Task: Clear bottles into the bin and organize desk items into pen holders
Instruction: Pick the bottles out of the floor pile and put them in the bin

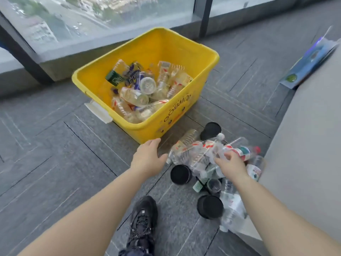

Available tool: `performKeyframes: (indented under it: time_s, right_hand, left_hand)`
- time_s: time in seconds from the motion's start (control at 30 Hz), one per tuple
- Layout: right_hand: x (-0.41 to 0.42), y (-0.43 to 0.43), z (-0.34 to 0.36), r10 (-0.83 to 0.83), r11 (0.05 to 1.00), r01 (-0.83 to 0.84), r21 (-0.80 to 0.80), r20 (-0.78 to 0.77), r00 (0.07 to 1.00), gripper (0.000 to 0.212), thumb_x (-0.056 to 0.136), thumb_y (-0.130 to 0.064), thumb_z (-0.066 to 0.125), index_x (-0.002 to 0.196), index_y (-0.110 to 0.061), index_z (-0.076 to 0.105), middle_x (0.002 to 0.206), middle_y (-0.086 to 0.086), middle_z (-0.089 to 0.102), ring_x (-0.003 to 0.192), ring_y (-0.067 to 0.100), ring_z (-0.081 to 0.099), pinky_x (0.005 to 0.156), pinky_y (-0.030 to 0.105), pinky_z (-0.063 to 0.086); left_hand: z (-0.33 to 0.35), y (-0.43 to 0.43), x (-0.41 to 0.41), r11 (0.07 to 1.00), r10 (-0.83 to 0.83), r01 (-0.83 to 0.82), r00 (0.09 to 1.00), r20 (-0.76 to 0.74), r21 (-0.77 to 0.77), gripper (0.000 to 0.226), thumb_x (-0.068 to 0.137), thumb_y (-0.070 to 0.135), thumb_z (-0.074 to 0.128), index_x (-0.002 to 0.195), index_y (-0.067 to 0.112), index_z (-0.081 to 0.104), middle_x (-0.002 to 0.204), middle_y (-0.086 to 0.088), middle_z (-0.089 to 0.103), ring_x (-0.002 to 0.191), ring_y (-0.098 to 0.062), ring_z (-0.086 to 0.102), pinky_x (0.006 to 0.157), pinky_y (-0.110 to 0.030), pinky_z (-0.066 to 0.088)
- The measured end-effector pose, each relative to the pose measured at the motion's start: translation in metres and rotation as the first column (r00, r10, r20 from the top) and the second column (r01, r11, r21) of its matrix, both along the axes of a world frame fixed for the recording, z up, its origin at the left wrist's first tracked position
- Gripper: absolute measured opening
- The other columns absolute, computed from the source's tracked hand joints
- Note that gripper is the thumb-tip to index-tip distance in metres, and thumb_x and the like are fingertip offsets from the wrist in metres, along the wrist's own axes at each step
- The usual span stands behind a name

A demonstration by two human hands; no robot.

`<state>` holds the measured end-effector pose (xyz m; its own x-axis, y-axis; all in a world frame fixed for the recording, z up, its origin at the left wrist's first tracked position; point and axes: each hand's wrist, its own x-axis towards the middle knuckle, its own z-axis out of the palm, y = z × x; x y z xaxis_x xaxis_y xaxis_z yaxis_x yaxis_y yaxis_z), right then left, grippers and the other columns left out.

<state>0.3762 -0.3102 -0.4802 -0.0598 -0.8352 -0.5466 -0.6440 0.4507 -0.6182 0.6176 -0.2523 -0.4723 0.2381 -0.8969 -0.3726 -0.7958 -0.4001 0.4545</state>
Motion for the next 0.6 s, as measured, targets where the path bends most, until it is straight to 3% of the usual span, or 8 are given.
performKeyframes:
  time_s: [0.2,0.33,0.43,0.6]
  right_hand:
    - [-0.05,0.023,-0.049,-0.195,0.977,0.204,0.064,-0.121,0.973,0.059,0.084,-0.046,0.064,0.128,-0.009,0.049,0.127,0.011,0.056,0.112,0.031,0.054,0.09,0.037,0.044]
    - [-0.058,0.014,-0.067,-0.258,0.961,0.267,0.068,-0.115,0.959,0.054,0.084,-0.039,0.065,0.127,-0.01,0.049,0.126,0.009,0.055,0.103,0.028,0.054,0.086,0.034,0.044]
    - [-0.058,0.0,-0.079,-0.266,0.962,0.271,0.038,-0.107,0.958,0.068,0.08,-0.041,0.068,0.136,-0.015,0.04,0.134,0.007,0.05,0.114,0.031,0.053,0.097,0.045,0.045]
    - [-0.061,-0.027,-0.104,-0.188,0.981,0.178,-0.082,-0.141,0.972,0.075,0.08,-0.036,0.07,0.144,-0.029,0.031,0.15,0.002,0.03,0.129,0.029,0.043,0.102,0.042,0.04]
  left_hand:
    - [-0.055,-0.002,-0.036,0.993,-0.08,0.084,0.996,-0.043,0.087,0.064,0.089,0.044,0.056,0.145,0.02,0.035,0.148,-0.002,0.04,0.134,-0.025,0.037,0.107,-0.043,0.037]
    - [-0.077,-0.016,-0.054,0.99,-0.097,0.101,0.994,-0.052,0.097,0.063,0.089,0.045,0.057,0.144,0.022,0.036,0.147,-0.002,0.04,0.134,-0.025,0.037,0.105,-0.043,0.039]
    - [-0.091,-0.027,-0.068,0.99,-0.079,0.087,0.994,-0.076,0.107,0.064,0.087,0.047,0.059,0.142,0.022,0.037,0.145,-0.004,0.041,0.133,-0.027,0.037,0.104,-0.046,0.04]
    - [-0.125,-0.046,-0.093,0.978,-0.106,0.118,0.991,-0.076,0.173,0.075,0.083,0.056,0.06,0.144,0.022,0.032,0.146,-0.003,0.038,0.131,-0.027,0.04,0.099,-0.044,0.044]
